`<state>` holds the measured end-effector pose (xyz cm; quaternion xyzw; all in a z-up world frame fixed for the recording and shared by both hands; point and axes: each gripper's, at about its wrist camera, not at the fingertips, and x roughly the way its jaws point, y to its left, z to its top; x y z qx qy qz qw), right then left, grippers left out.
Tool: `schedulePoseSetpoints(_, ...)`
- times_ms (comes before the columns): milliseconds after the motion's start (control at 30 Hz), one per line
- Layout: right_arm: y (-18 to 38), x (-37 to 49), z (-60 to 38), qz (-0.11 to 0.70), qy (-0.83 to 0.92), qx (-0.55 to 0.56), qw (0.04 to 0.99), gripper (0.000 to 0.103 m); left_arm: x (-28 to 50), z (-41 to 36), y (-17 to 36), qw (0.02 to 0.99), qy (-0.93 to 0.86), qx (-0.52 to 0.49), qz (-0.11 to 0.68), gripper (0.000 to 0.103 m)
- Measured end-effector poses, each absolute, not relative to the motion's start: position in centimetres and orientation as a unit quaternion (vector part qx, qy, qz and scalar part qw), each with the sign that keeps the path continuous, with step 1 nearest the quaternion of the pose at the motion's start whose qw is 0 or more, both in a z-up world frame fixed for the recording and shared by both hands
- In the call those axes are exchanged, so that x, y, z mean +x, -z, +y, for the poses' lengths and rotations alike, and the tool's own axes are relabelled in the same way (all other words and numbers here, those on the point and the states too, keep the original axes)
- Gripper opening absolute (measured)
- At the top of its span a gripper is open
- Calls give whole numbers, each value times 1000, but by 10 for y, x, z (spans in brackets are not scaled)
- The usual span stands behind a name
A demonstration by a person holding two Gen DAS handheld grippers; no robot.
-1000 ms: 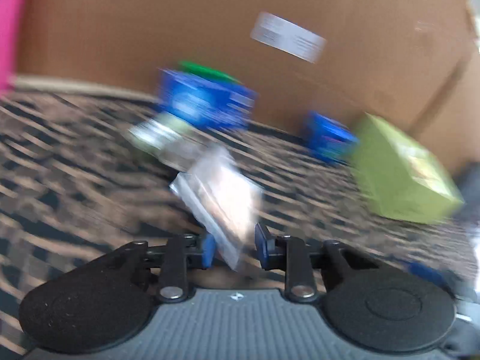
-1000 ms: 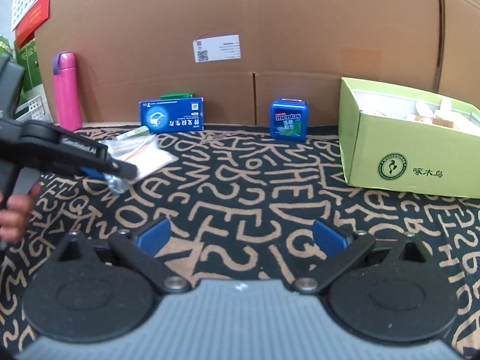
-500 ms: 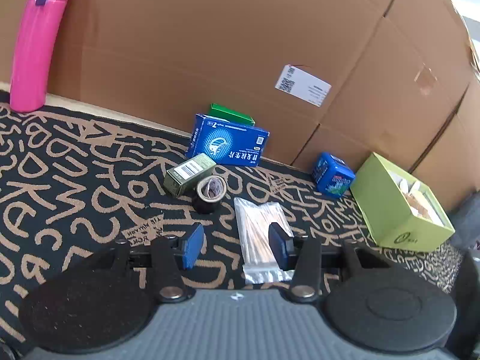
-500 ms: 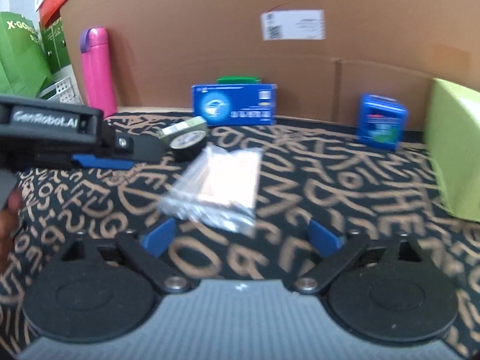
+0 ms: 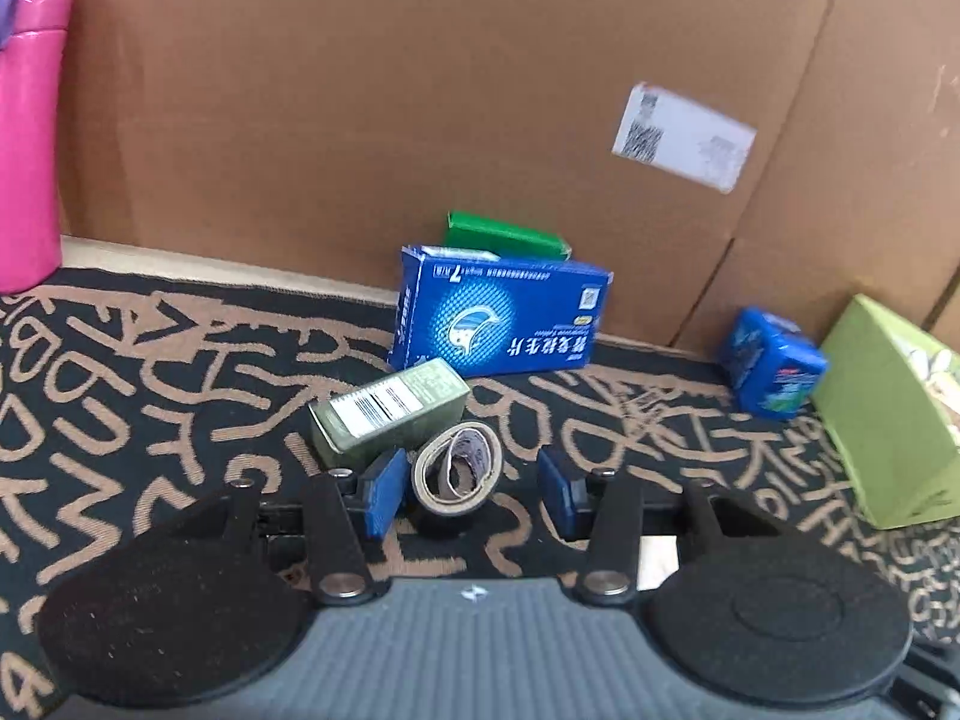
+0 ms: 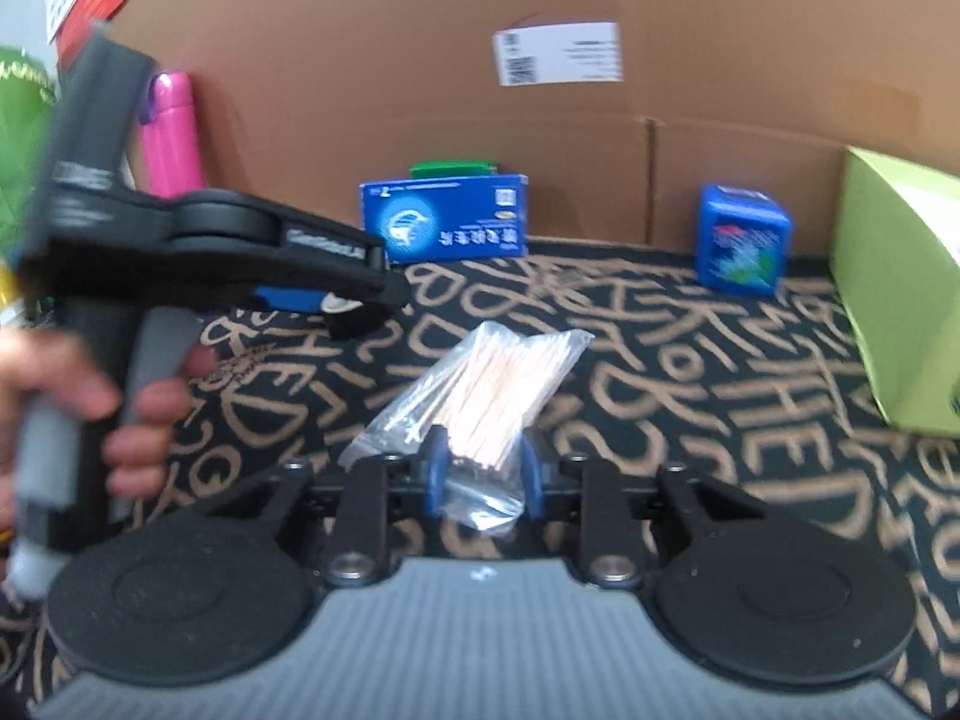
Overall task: Organize objects
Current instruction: 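Grasp the small silver tape roll with the left gripper while the right grasps the toothpick bag, then carry the tape roll and toothpick bag toward the lime-green box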
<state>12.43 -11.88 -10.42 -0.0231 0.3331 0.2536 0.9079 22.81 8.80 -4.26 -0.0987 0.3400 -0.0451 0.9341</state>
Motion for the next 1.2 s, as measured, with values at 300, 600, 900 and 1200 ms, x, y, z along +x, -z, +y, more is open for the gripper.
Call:
schedulePoseSetpoints(300,98,93,-158,341,-232,-8,911,24,192,66,40,927,101,-74,353,36)
schedulePoseSetpoints(600,94,93,-156,333,-224,-8,916,58,151,49,42,930,106,-65,346,49)
schedulePoseSetpoints(900,98,94,-155,319,-225,-17,920,20,151,43,44,931,100,-35,349,44)
schedulePoseSetpoints(1200,75,83,-200,281,-218,36,934,5,144,20,31,927,126,-46,350,35)
